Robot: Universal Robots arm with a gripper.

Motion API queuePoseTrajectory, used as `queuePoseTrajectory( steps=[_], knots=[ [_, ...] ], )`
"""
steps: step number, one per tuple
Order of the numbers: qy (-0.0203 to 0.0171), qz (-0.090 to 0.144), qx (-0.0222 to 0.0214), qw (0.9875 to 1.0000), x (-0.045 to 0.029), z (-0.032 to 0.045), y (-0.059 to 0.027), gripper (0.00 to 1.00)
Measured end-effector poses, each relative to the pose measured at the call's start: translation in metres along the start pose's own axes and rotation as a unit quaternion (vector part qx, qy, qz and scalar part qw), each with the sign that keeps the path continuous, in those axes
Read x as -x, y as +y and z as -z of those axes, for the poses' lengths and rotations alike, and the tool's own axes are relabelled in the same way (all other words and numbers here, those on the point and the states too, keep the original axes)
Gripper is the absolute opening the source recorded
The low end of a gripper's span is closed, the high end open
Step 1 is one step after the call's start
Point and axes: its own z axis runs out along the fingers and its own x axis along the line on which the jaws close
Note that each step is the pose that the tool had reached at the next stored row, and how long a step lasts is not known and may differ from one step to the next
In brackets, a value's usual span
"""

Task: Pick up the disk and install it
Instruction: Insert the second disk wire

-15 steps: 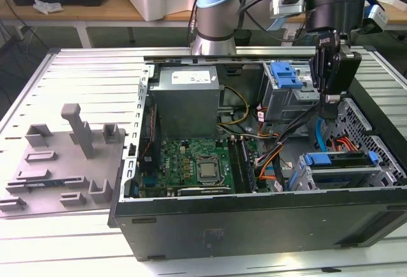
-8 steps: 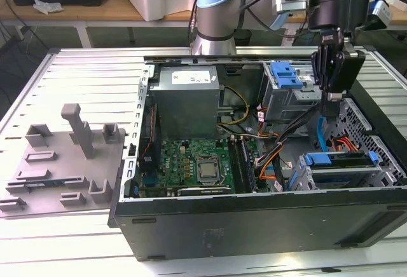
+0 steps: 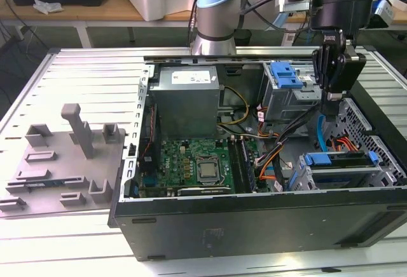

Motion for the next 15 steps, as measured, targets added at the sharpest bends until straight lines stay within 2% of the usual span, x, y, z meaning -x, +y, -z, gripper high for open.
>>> queuePoseTrajectory(
  steps=[2,8,10,11,13,15],
  knots=[
    [-0.0060,0.000,0.0007,1.0000,-0.0015,-0.0008,-0.0008,0.16],
    [-0.0185,0.000,0.0025,0.9998,-0.0092,-0.0049,-0.0036,0.16],
    [-0.0269,-0.001,0.0038,0.9996,-0.0129,-0.0068,-0.0051,0.16],
    [-0.0298,-0.001,0.0042,0.9995,-0.0144,-0.0075,-0.0057,0.16],
    [-0.0387,-0.001,0.0056,0.9992,-0.0189,-0.0099,-0.0074,0.16],
    [-0.0444,-0.001,0.0065,0.9990,-0.0223,-0.0117,-0.0086,0.16]
  ],
)
